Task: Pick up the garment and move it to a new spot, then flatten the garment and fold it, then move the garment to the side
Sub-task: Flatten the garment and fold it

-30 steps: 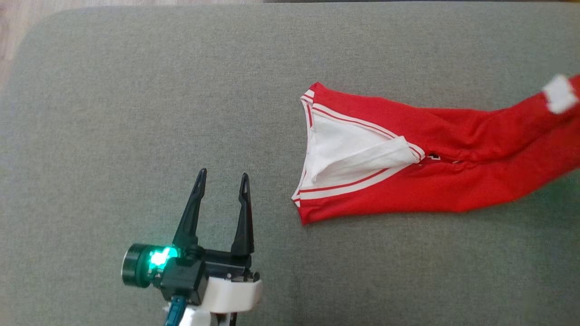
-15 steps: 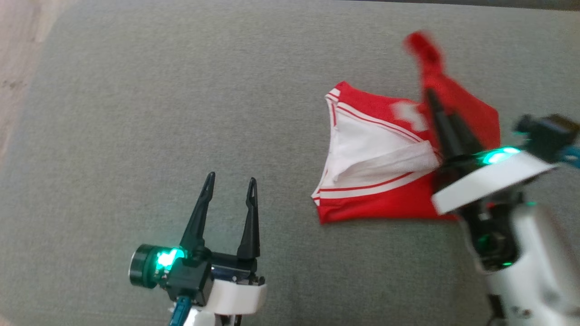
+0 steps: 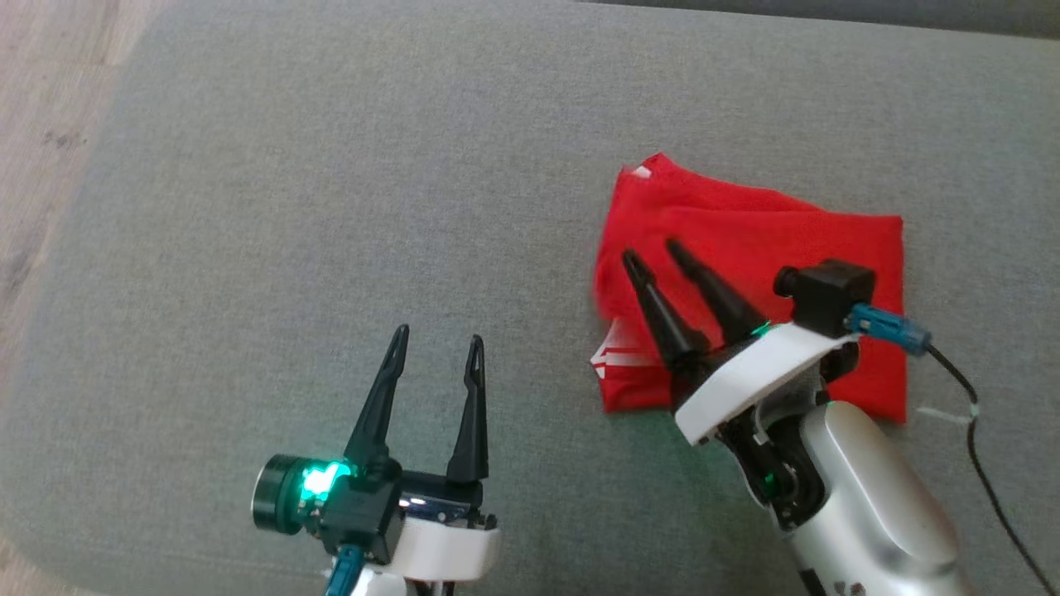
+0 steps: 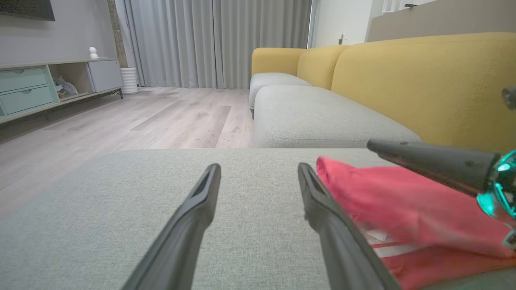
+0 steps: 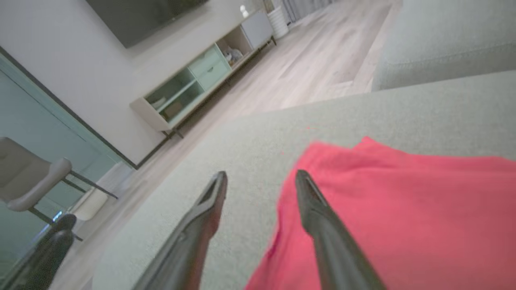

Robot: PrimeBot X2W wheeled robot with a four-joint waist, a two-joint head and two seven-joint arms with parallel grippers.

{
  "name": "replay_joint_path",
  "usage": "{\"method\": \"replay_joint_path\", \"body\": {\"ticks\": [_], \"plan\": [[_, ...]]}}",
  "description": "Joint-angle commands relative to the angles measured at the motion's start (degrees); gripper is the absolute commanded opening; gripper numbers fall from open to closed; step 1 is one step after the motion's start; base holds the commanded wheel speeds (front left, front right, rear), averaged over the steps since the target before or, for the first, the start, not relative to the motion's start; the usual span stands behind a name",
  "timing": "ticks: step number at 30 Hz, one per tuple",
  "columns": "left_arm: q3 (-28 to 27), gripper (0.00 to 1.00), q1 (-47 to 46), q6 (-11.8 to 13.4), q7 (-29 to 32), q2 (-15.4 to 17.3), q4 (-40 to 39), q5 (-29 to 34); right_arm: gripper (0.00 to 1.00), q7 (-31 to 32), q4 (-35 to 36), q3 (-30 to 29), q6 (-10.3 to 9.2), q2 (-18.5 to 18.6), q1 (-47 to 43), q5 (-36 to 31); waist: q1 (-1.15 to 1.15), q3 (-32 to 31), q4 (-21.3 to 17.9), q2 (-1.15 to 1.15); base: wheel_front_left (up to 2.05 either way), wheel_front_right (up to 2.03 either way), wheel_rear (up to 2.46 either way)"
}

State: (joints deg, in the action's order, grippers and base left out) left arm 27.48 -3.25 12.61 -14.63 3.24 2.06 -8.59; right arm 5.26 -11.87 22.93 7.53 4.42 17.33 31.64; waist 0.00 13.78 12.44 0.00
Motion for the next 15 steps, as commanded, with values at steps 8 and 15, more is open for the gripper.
{"method": "replay_joint_path", "body": {"ticks": [8, 15], "plan": [[-3.31, 1.0, -0.34, -0.13, -0.37, -0.35, -0.74, 0.26, 1.0, -12.24, 5.88, -6.93, -0.04, 1.05, 0.85, -0.89, 0.0, -3.73, -3.98, 0.0, 0.0, 0.0, 0.0], [-6.36, 1.0, 2.12, -1.27, -0.37, -0.36, 0.11, 1.26, 1.0, -19.9, 4.99, -12.72, -0.04, 8.1, -6.7, -3.92, 0.0, -8.01, -8.79, 0.0, 0.0, 0.0, 0.0]]}}
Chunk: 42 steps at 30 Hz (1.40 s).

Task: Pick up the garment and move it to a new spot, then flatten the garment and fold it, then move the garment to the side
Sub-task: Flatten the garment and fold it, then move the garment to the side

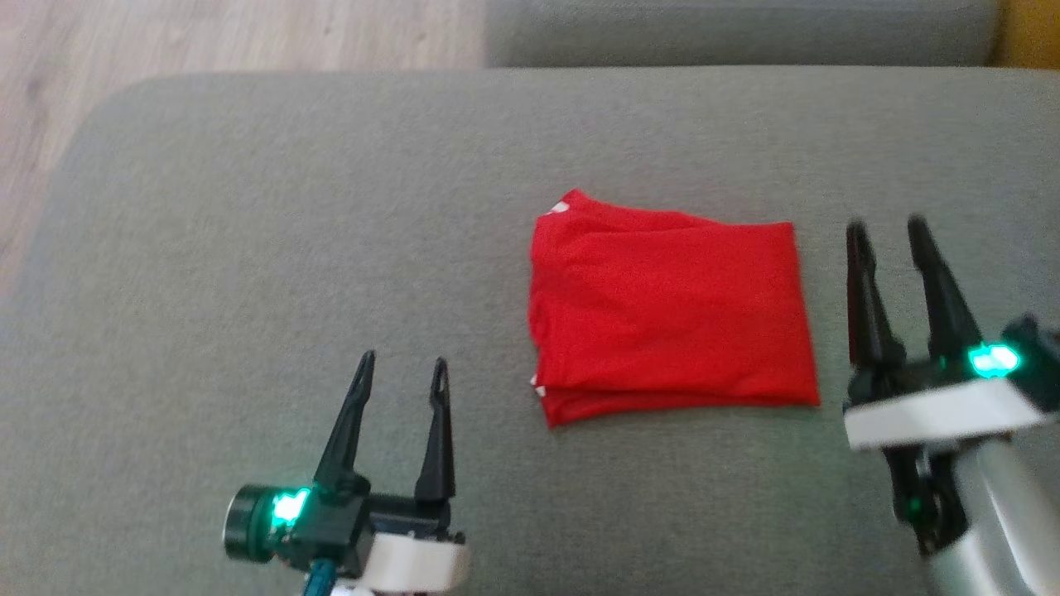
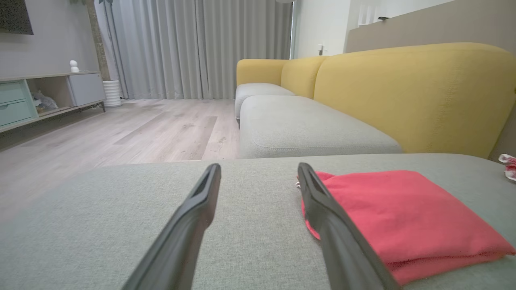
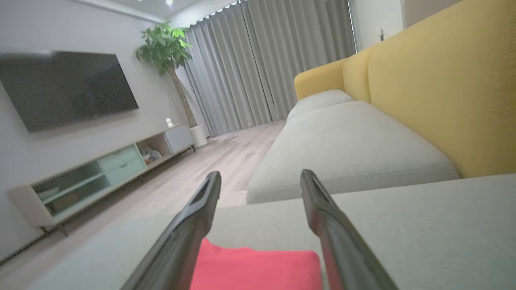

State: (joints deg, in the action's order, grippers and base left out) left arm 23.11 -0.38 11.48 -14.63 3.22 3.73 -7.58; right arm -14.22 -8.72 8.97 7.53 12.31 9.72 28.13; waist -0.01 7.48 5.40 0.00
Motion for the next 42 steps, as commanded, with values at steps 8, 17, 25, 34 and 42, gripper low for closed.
{"method": "replay_joint_path", "body": {"ticks": [8, 17, 25, 34, 42], "plan": [[-5.88, 1.0, 4.47, -1.37, -0.37, -0.34, 1.0, -1.46, 1.0, -0.76, 2.34, -2.54, -0.04, -0.2, -9.88, -10.12, 0.01, -6.92, -3.98, 0.0, 0.0, 0.0, 0.0], [-9.1, 1.0, 9.09, -1.52, -0.37, -0.35, 2.4, -2.35, 1.0, -0.77, 0.5, -1.26, -0.04, -2.91, -17.12, -15.97, 0.01, -10.09, -4.12, 0.0, 0.0, 0.0, 0.0], [-10.54, 1.0, 10.36, -0.33, -0.37, -0.35, 0.31, -2.51, 1.0, -0.77, 0.22, -0.47, -0.04, -3.68, -18.89, -17.97, 0.01, -11.28, -4.18, 0.0, 0.0, 0.0, 0.0], [-10.82, 1.0, 10.86, -0.31, -0.37, -0.35, -0.5, -1.95, 1.0, -0.77, 0.02, -0.24, -0.04, -3.81, -19.15, -18.78, 0.01, -11.41, -4.13, 0.0, 0.0, 0.0, 0.0], [-11.07, 1.0, 11.07, -0.45, -0.37, -0.35, -0.31, -1.77, 1.0, -0.77, -0.08, -0.51, -0.04, -4.02, -19.31, -19.11, 0.01, -11.47, -4.03, 0.0, 0.0, 0.0, 0.0]]}}
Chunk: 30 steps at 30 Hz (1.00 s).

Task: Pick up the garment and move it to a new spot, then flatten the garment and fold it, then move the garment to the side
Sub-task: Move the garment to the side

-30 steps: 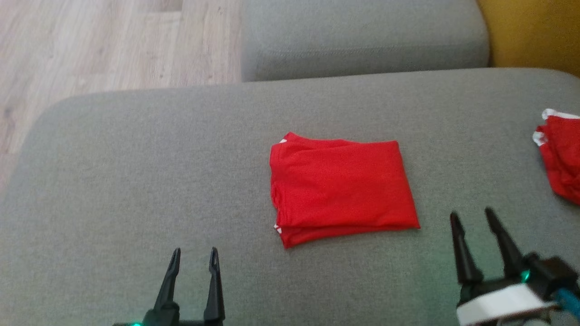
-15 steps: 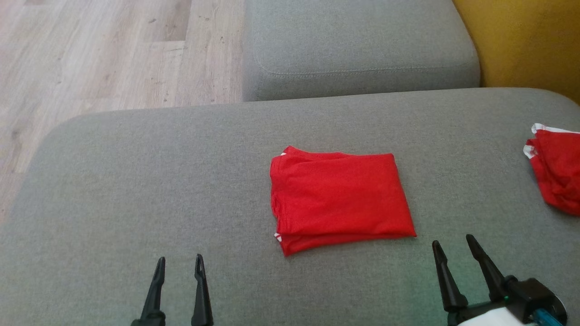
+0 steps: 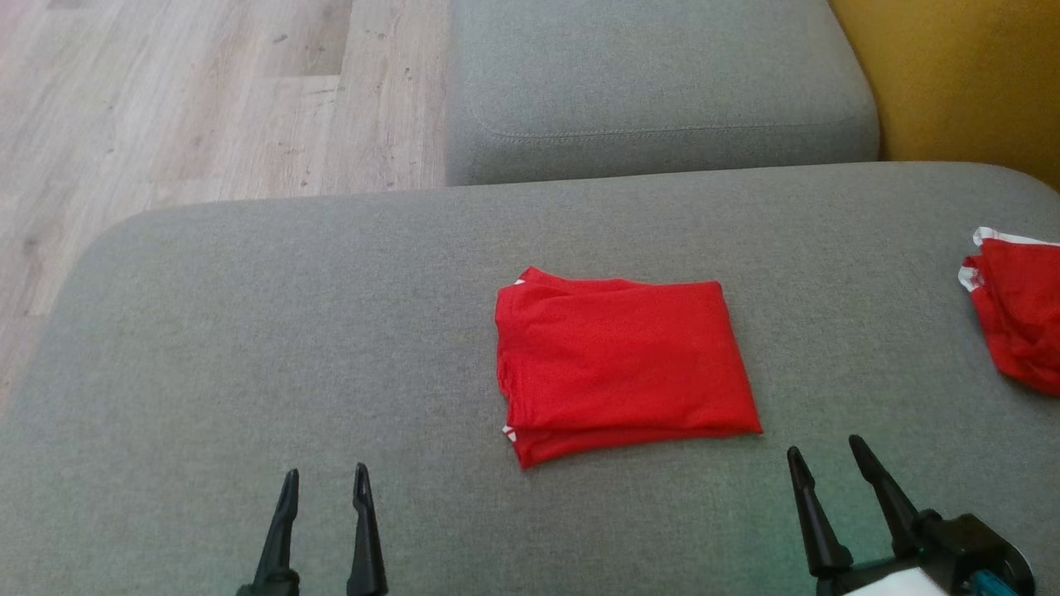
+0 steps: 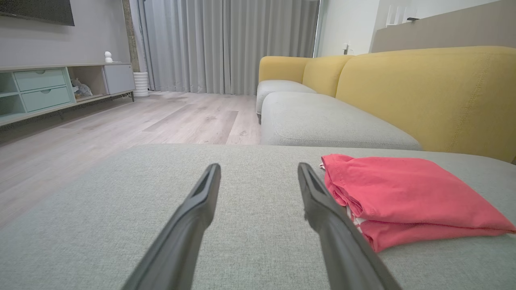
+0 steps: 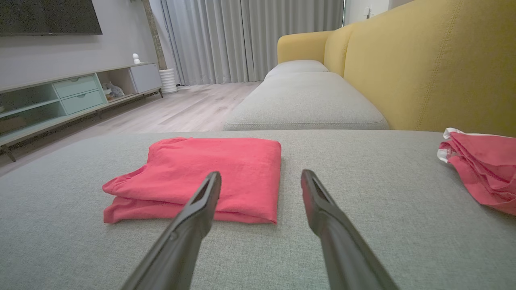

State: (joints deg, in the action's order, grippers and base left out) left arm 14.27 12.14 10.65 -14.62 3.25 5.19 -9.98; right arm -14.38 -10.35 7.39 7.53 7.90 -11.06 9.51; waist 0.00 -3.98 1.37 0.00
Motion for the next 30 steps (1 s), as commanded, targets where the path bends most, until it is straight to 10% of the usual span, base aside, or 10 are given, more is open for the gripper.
{"method": "replay_joint_path", "body": {"ticks": [1, 30], "plan": [[-2.25, 1.0, -1.45, 0.37, -0.38, -0.37, -1.77, 0.66, 1.0, -0.62, 1.56, 1.04, -0.04, 0.37, 1.46, -0.51, 0.0, -0.01, 0.03, 0.0, 0.0, 0.0, 0.0], [-1.27, 1.0, -1.9, -0.66, -0.38, -0.37, -1.93, -0.09, 1.0, -0.62, -0.7, -0.32, -0.04, 0.29, 3.73, -0.18, 0.0, 2.08, 0.38, 0.0, 0.0, 0.0, 0.0]]}}
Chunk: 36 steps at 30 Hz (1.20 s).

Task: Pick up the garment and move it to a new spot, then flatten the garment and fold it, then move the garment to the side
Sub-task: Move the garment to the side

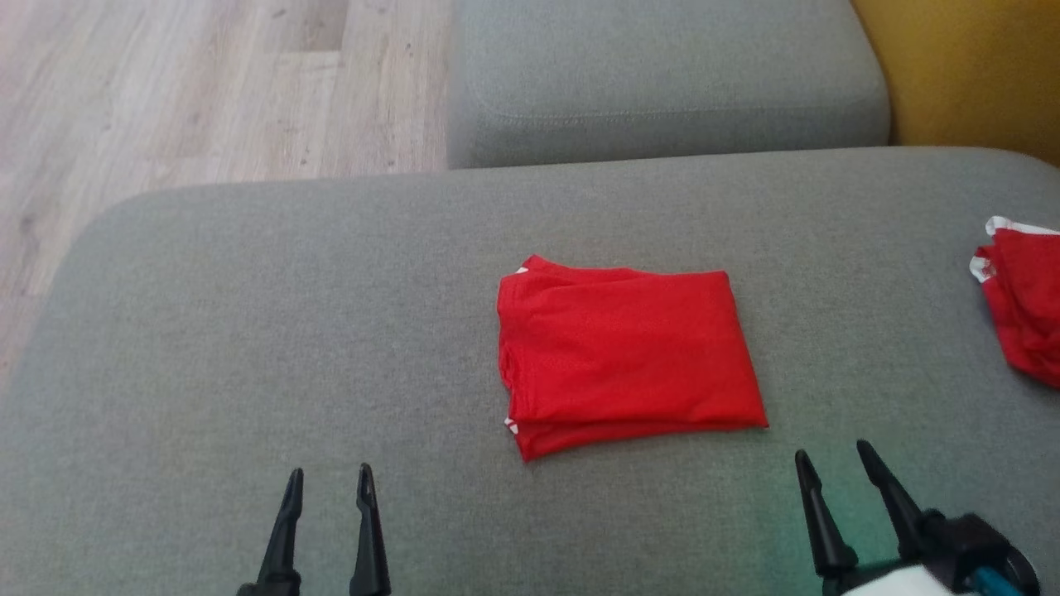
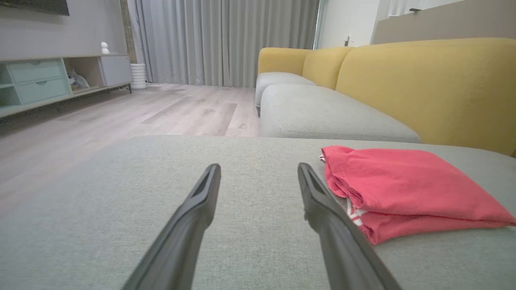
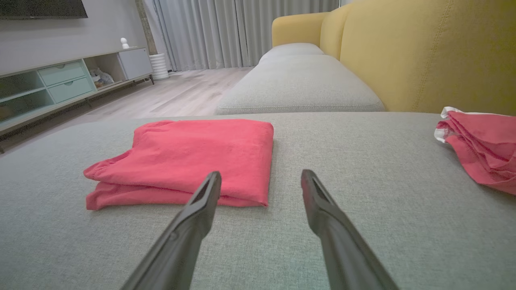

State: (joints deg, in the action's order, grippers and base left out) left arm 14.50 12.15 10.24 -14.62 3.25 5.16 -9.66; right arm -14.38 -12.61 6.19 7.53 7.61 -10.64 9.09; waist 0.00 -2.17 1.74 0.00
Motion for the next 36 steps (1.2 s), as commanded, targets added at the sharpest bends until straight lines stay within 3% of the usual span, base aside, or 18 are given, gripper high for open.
{"method": "replay_joint_path", "body": {"ticks": [1, 7, 11, 18, 26, 27, 28, 29, 30, 36], "plan": [[-1.19, 1.0, -2.0, -0.91, -0.38, -0.37, -2.16, -1.24, 1.0, -0.62, 1.12, 0.73, -0.04, 0.68, 3.87, 0.3, 0.0, 0.59, 0.03, 0.0, 0.0, 0.0, 0.0], [-0.17, 1.0, -2.81, -1.5, -0.38, -0.37, -3.93, -1.45, 1.0, -0.62, -4.41, -0.84, -0.04, 1.21, 9.27, 1.59, 0.0, 2.68, 0.14, 0.0, 0.0, 0.0, 0.0], [1.03, 1.0, -3.9, -1.22, -0.38, -0.37, -4.31, -1.13, 1.0, -0.18, -12.45, -1.21, -0.04, 1.77, 14.54, 4.52, 0.0, 4.86, 0.41, 0.0, 0.0, 0.0, 0.0], [2.6, 1.0, -6.64, -0.33, -0.38, -0.37, -4.5, 0.19, 1.0, 4.71, -22.01, 4.15, -0.04, 4.59, 26.7, 10.91, 0.0, 9.82, 0.76, 0.0, 0.0, 0.0, 0.0], [4.56, 1.0, -9.57, 0.15, -0.38, -0.37, -3.94, 0.54, 1.0, 11.95, -29.44, 13.09, -0.04, 5.12, 36.19, 19.88, 0.0, 13.15, 1.23, 0.0, 0.0, 0.0, 0.0], [4.72, 1.0, -9.79, 0.26, -0.38, -0.37, -3.89, 0.57, 0.95, 12.73, -30.08, 13.94, -0.04, 5.08, 36.71, 20.86, 0.0, 13.3, 1.28, 0.0, 0.0, 0.0, 0.0], [4.87, 1.0, -10.0, 0.4, -0.38, -0.37, -3.85, 0.61, 0.44, 13.28, -30.35, 14.96, -0.04, 5.04, 37.13, 21.89, 0.0, 13.46, 1.32, 0.0, 0.0, 0.0, 0.0], [4.96, 1.0, -10.2, 0.54, -0.38, -0.37, -3.81, 0.62, 0.09, 13.44, -30.41, 15.75, -0.04, 5.11, 37.48, 22.99, 0.0, 13.6, 1.32, 0.0, 0.0, 0.0, 0.0], [5.01, 1.0, -10.38, 0.68, -0.38, -0.37, -3.77, 0.61, 0.0, 13.34, -30.24, 16.59, -0.04, 5.35, 37.76, 23.94, 0.0, 13.74, 1.27, 0.0, 0.0, 0.0, 0.0], [4.98, 1.0, -11.43, 0.77, -0.38, -0.37, -5.29, 0.87, 0.0, 9.95, -26.87, 20.36, -0.04, 10.3, 40.11, 27.53, 0.0, 16.07, -2.14, 0.0, 0.0, 0.0, 0.0]]}}
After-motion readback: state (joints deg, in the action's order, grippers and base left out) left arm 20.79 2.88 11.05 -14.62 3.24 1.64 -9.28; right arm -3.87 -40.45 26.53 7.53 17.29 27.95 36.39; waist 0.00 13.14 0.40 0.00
